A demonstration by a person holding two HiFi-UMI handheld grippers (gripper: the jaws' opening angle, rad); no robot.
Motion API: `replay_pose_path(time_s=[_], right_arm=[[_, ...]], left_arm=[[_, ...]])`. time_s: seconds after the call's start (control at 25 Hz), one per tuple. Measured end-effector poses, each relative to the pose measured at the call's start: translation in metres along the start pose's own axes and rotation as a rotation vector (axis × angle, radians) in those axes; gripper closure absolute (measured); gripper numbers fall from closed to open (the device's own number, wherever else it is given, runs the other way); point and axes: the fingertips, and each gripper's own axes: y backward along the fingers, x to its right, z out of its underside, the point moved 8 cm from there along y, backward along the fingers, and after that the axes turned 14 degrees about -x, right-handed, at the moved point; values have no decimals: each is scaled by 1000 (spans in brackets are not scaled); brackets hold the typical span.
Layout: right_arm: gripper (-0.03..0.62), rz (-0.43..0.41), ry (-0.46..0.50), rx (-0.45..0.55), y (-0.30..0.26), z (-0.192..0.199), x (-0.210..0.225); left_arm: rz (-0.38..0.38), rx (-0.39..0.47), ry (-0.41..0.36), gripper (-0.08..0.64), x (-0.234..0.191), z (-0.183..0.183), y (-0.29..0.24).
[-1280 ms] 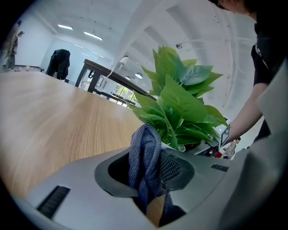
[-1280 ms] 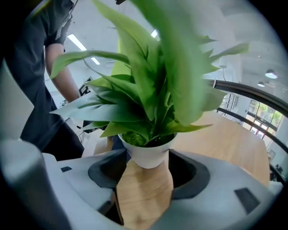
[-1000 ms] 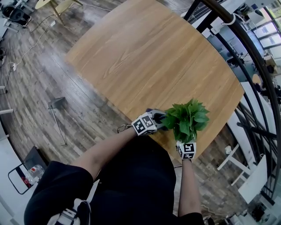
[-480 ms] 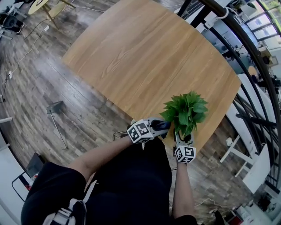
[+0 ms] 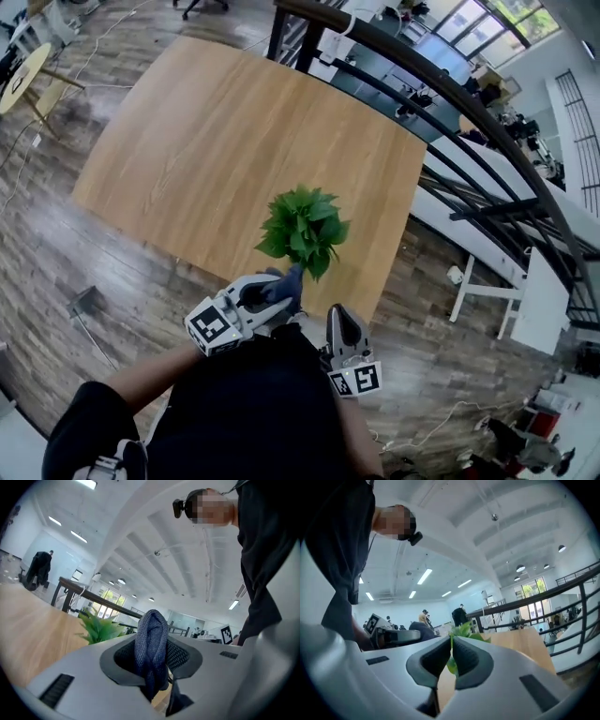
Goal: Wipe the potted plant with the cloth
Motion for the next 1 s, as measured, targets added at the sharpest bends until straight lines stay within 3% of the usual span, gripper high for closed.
replay_pose_path(time_s=[0.2,0.32,0.48,0.6,0.84,1.0], right_arm=[[565,51,-53,133,34,-75,-27],[569,84,24,160,34,-101,-41],[572,171,160,194,28,-108,-57],[573,189,155,198,19,-104,-65],[574,174,202,207,6,-104,-76],[574,183,213,186,3,-102,-71]], left_arm=[[-33,120,-99,430,31,-56,6],[-63,162,-103,430,39,-78,5],[-60,214,-117,430,46,-93,5],[-58,186,-158,430,43,-89,8],[-72,204,-156,430,37,-87,18],[-58,166,-188,430,31,-71,11]])
